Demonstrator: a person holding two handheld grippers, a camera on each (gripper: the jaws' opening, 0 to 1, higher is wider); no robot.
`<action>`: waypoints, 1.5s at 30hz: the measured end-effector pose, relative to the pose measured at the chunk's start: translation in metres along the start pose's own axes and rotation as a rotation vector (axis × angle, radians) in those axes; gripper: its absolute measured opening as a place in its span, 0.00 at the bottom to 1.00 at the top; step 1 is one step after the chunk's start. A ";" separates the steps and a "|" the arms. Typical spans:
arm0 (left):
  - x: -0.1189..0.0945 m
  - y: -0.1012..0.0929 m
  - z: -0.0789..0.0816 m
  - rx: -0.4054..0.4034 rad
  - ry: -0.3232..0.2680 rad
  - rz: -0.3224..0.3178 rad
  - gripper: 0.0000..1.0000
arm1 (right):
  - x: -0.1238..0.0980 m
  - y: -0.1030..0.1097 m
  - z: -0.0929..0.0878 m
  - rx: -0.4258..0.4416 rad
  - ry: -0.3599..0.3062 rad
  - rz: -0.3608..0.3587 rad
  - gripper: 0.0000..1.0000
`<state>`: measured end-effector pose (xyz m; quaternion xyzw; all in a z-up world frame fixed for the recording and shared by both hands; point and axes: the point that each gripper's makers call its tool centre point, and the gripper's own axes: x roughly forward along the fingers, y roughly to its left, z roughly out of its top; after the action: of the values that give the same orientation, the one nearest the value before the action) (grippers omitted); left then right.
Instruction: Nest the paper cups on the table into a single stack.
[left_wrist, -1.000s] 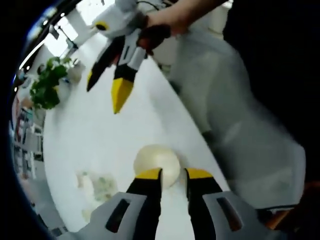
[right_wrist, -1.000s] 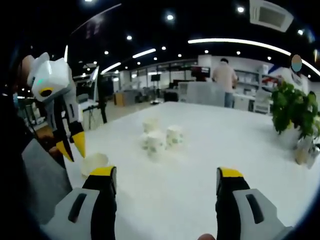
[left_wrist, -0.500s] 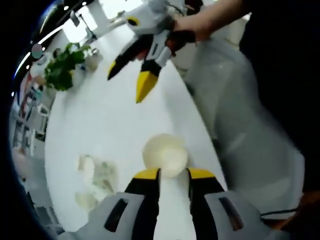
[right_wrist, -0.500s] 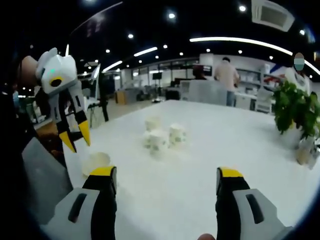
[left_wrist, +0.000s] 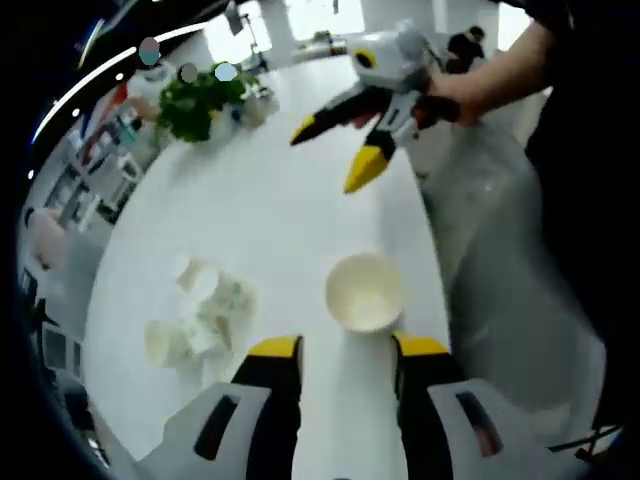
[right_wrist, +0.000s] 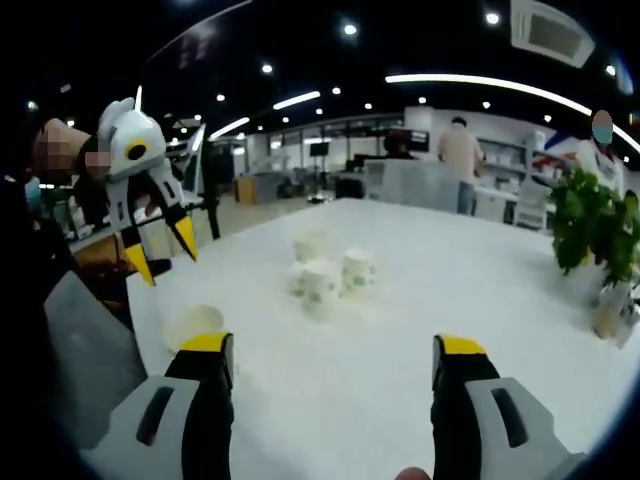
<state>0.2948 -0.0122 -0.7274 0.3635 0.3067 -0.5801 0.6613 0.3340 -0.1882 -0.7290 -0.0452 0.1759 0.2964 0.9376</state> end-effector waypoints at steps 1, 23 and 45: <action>-0.001 -0.001 -0.004 -0.006 0.001 0.005 0.36 | 0.000 0.000 0.000 -0.001 0.001 0.002 0.79; -0.042 0.044 -0.045 -0.352 -0.210 0.340 0.66 | 0.006 -0.004 0.015 -0.182 0.084 0.092 0.80; -0.070 0.060 -0.078 -0.480 -0.315 0.503 1.00 | 0.038 -0.022 0.050 -0.373 0.165 0.191 0.83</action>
<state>0.3453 0.0944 -0.7048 0.1684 0.2297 -0.3600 0.8884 0.3907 -0.1758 -0.6964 -0.2248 0.1977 0.4065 0.8632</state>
